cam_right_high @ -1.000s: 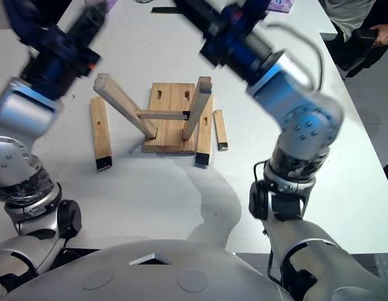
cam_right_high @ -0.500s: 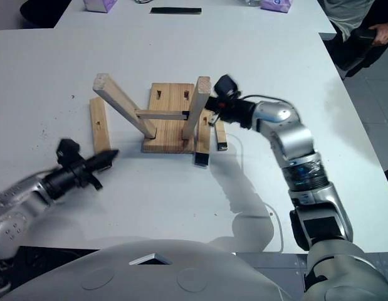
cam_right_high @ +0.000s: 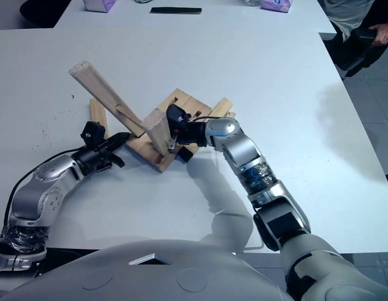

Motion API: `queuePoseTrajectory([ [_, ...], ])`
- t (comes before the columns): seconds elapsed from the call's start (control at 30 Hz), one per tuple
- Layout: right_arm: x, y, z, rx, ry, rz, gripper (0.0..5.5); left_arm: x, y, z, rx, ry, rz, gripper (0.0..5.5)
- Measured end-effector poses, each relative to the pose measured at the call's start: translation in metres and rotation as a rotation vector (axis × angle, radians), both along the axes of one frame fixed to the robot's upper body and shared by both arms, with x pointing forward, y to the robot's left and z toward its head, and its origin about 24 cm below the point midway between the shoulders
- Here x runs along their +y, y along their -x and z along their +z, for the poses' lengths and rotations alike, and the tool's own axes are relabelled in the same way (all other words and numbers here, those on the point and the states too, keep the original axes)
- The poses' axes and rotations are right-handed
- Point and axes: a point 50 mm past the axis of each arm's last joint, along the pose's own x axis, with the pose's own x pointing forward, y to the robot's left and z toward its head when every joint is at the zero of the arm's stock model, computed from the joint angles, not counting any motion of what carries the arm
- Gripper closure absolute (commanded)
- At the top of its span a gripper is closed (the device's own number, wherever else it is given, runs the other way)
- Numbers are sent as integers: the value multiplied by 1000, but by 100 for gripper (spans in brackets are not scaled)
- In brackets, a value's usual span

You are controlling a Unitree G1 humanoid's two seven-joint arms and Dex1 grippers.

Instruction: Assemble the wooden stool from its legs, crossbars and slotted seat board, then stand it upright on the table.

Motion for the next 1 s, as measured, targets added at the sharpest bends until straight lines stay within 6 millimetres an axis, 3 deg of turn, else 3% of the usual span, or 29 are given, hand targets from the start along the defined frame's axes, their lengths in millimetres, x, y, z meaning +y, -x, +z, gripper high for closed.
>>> queuePoseTrajectory([
  [0.2, 12, 15, 23, 26, -49, 56, 547, 8, -28, 8, -78, -28, 50, 550],
  [0.37, 19, 25, 31, 49, -62, 44, 547, 15, -54, 9, -113, -54, 92, 550],
  [0.43, 3, 16, 38, 1, -51, -27, 547, 22, -60, 16, -153, -61, 137, 550],
  [0.53, -37, -1, 43, -71, 29, -154, 547, 41, -58, 24, -189, -69, 237, 550],
  [0.6, -63, -15, 45, -103, 66, -245, 547, 51, -40, 30, -195, -5, 277, 550],
  [0.67, -77, -27, 39, -117, 117, -302, 547, 49, -19, 35, -175, 93, 240, 550],
  [0.73, -87, -39, 28, -141, 180, -355, 547, 44, 11, 41, -119, 183, 110, 550],
  [0.87, -103, -51, -6, -135, 322, -394, 547, 29, 68, 38, 118, 164, -225, 550],
  [1.0, -95, -53, -20, -134, 354, -326, 547, 7, 74, 28, 208, 166, -368, 550],
])
